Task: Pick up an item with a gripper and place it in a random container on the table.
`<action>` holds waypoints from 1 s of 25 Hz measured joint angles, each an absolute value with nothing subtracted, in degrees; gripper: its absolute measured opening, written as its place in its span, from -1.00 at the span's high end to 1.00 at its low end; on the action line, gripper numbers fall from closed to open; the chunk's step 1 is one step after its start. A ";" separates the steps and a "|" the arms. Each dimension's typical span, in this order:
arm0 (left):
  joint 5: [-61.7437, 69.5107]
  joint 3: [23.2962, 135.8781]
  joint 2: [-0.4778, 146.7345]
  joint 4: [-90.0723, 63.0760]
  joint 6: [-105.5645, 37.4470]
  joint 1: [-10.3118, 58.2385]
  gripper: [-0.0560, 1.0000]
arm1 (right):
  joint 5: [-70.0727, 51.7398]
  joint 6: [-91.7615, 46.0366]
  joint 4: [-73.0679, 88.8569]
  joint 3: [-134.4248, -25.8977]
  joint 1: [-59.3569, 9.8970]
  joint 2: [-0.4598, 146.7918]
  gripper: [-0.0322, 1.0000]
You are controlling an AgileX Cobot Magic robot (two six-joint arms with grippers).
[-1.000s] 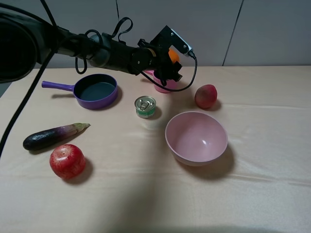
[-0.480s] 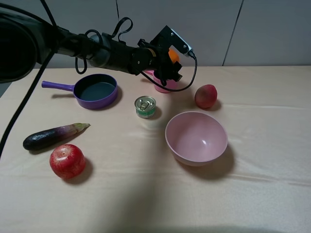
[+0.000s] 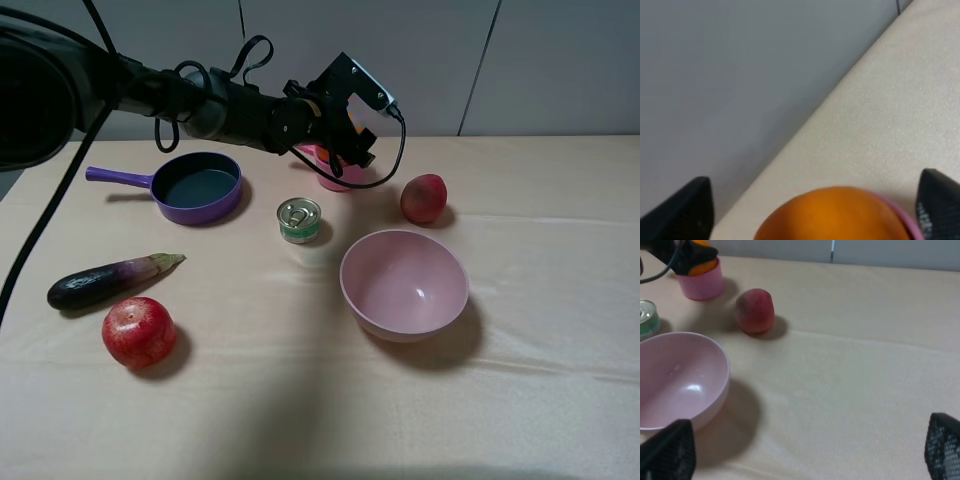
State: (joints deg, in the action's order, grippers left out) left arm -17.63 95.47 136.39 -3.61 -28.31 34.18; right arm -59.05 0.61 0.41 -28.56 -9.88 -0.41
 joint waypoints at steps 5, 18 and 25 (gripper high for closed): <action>-18.10 95.47 136.39 -4.53 -28.31 34.18 -0.91 | -59.05 0.61 0.41 -28.56 -9.88 -0.41 -0.41; -19.34 95.47 136.39 -4.69 -28.31 34.18 -0.98 | -59.05 0.61 0.41 -28.56 -9.88 -0.41 -0.41; -18.60 95.47 135.94 -4.69 -26.27 34.18 -0.98 | -59.05 0.61 0.41 -28.56 -9.88 -0.41 -0.41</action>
